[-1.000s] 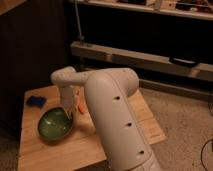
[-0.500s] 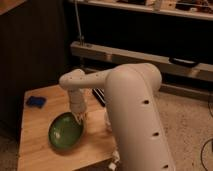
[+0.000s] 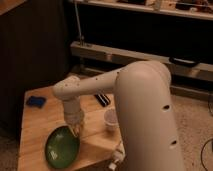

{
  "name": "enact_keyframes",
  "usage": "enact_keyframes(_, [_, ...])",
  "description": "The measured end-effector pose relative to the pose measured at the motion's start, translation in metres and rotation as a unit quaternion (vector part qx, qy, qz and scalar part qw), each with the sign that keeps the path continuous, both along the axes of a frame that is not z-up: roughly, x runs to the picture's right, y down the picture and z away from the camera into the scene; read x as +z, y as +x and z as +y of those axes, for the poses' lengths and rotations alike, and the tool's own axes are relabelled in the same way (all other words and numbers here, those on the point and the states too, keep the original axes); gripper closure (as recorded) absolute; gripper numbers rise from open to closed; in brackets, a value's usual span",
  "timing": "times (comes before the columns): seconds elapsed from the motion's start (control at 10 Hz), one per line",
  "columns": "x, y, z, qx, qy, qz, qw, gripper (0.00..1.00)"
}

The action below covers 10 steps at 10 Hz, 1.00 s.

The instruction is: Drag the ceramic bowl in a circle

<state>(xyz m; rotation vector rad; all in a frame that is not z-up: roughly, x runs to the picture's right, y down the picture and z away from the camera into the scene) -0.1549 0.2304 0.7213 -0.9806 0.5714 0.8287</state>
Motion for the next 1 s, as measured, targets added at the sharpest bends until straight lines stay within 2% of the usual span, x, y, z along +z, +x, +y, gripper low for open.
enact_keyframes(0.2, [-0.010, -0.022, 0.015, -0.008, -0.013, -0.031, 0.9994, 1.00])
enact_keyframes(0.5, [-0.014, -0.066, 0.023, -0.017, -0.025, -0.076, 0.9966, 1.00])
enact_keyframes(0.7, [-0.001, -0.093, 0.016, -0.015, -0.026, -0.085, 0.9959, 1.00])
enact_keyframes(0.9, [0.015, -0.106, 0.006, -0.008, -0.023, -0.084, 0.9962, 1.00])
enact_keyframes(1.0, [0.032, -0.108, -0.008, 0.002, -0.018, -0.078, 0.9968, 1.00])
